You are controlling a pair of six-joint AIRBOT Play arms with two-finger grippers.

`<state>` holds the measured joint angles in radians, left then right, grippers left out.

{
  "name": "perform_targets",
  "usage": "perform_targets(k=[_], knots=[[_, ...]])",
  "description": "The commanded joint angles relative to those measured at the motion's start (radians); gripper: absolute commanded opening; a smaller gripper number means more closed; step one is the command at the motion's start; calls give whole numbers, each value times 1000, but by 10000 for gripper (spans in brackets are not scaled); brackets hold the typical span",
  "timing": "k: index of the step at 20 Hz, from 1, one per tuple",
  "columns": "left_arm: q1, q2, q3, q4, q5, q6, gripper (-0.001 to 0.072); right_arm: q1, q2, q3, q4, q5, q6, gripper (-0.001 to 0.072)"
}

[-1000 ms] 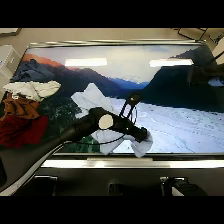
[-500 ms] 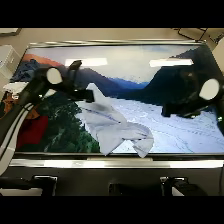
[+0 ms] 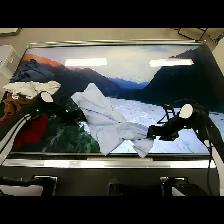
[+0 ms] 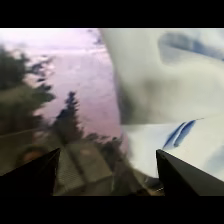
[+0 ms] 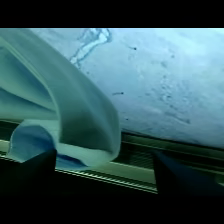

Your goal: Fold the clothes and pants, and hang the long-sleeved shirts on hangers.

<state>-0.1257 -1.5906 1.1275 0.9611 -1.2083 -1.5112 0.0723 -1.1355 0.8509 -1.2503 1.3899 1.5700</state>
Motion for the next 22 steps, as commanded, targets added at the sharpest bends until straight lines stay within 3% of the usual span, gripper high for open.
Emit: perform_targets(k=[1,4,5,8,10,11,12,16,19,22], knots=[[-46,-26,-66,-120,80,74,711,0,-37,-55,68,-6,-20,713],[-95,-45,-66,-120,95,76,707,0,-73,-80,73,-31,-22,711],[-111,-52,-66,-120,102,72,615,0,-84,-87,85,-42,-23,710],[-140,-69,-66,-120,110,72,169,0,-119,-108,148,-81,-23,667],[-144,-64,-63,-120,109,73,41,0,-149,-128,190,-92,-23,512],[-143,-56,-62,-120,110,77,26,0,-159,-137,205,-91,-39,348],[-142,-45,-59,-119,110,87,26,0,-161,-138,209,-87,-55,66],[-125,92,64,-108,111,266,25,0,-106,0,128,-37,-90,48],[-59,237,301,-101,111,281,25,0,7,301,-81,-44,-68,49],[31,370,584,-100,137,270,25,0,148,643,-312,-150,-32,49]])
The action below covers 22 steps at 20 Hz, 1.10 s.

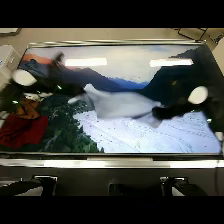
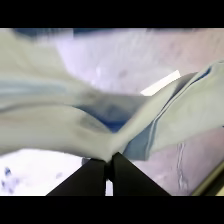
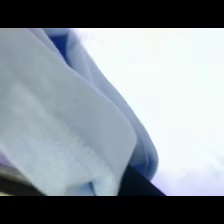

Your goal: Fold the clothes and pants, and hang the long-sleeved shirts on hangers.

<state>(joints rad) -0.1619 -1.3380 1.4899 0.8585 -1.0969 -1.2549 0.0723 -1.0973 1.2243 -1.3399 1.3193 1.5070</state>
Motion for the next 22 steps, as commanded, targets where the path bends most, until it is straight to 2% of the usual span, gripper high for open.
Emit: perform_targets(k=[1,4,7,10,12,14,15,17,19,22], knots=[[97,162,297,2,44,-23,25,0,161,349,-253,-140,40,49],[134,288,378,1,73,-116,26,0,310,423,-241,-270,47,49],[123,372,378,1,17,-119,25,0,401,423,-240,-228,97,49],[123,381,378,2,-2,-159,25,0,400,419,-246,-45,97,49],[123,354,378,2,38,-159,25,0,342,418,-243,172,106,49],[123,296,378,1,175,-148,26,0,243,418,-240,365,116,49],[123,259,378,2,233,-109,26,0,183,418,-240,426,116,49],[123,150,378,2,280,-77,25,0,71,395,-226,442,117,49],[99,-1,377,2,246,-78,25,0,-36,335,-185,397,117,49],[8,-270,377,1,65,-84,26,0,-188,203,-95,313,120,49]])
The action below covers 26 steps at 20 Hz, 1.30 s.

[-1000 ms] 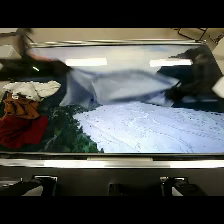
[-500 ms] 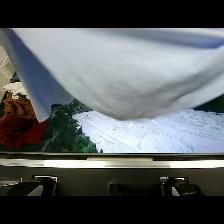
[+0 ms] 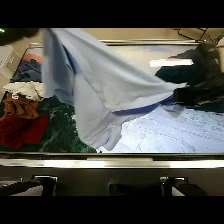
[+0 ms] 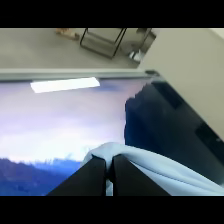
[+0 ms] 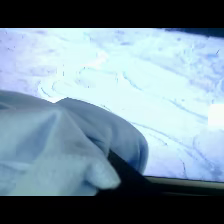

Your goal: Fold the clothes and pants, and hang the long-sleeved shirts on hangers.

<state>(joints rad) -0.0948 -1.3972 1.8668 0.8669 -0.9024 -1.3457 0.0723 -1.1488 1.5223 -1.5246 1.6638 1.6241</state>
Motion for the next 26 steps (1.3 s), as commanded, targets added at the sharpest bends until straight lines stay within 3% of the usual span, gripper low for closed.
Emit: perform_targets(k=[1,4,5,6,7,8,9,11,13,16,17,20,23,26], knots=[[-88,-293,1,-7,-205,1,26,0,-182,-142,110,-55,3,49],[-169,-516,1,-8,-450,-213,26,0,-266,-257,144,-77,3,49],[-190,-566,1,-6,-526,-215,28,0,-277,-286,145,-77,3,49],[-203,-598,1,-7,-576,-218,98,0,-281,-307,144,-78,3,49],[-211,-614,1,-7,-599,-240,345,0,-280,-320,144,-79,2,49],[-209,-616,1,-7,-608,-248,643,0,-281,-325,145,-73,2,49],[-192,-605,2,-6,-623,-246,692,0,-280,-326,145,-64,2,49],[-131,-563,1,64,-702,-218,692,0,-281,-326,145,-43,2,49],[-56,-505,0,251,-801,-256,691,0,-281,-326,155,-44,3,49],[17,-395,-129,287,-826,-246,688,0,-281,-326,184,-85,3,49],[26,-345,-235,286,-791,-232,627,0,-281,-326,196,-99,2,49],[29,-216,-594,238,-611,-219,624,0,-281,-326,215,-116,2,49],[19,-153,-882,-13,-397,-119,623,0,-281,-326,231,-114,-9,49],[-31,-161,-990,-154,-238,-89,623,0,-281,-326,252,-111,-9,49]])
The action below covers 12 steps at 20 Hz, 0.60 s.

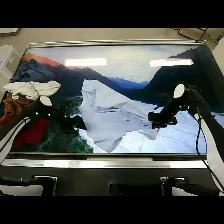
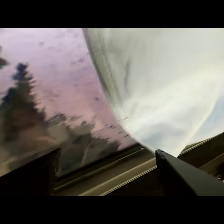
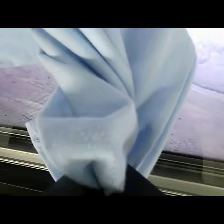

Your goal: Fold the clothes and pants, and hang the long-sleeved shirts on hangers.

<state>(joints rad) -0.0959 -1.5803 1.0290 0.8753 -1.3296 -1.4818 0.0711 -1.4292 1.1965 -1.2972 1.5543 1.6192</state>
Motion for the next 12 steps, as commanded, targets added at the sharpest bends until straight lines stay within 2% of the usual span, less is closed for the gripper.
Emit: perform_targets(k=[1,2,4,7,10,12], knots=[[-55,21,-158,-179,230,47,615,1,0,0,34,3,-4,49],[-84,20,-156,-193,272,47,546,1,0,0,38,6,-4,50],[-130,20,-155,-230,355,42,462,1,0,0,39,5,-4,49],[-176,22,-145,-270,411,48,21,1,4,0,41,-29,-4,49],[-151,100,-55,-269,373,135,23,1,58,50,16,-64,-19,48],[-106,237,71,-269,380,226,24,1,127,163,-72,-116,-18,48]])
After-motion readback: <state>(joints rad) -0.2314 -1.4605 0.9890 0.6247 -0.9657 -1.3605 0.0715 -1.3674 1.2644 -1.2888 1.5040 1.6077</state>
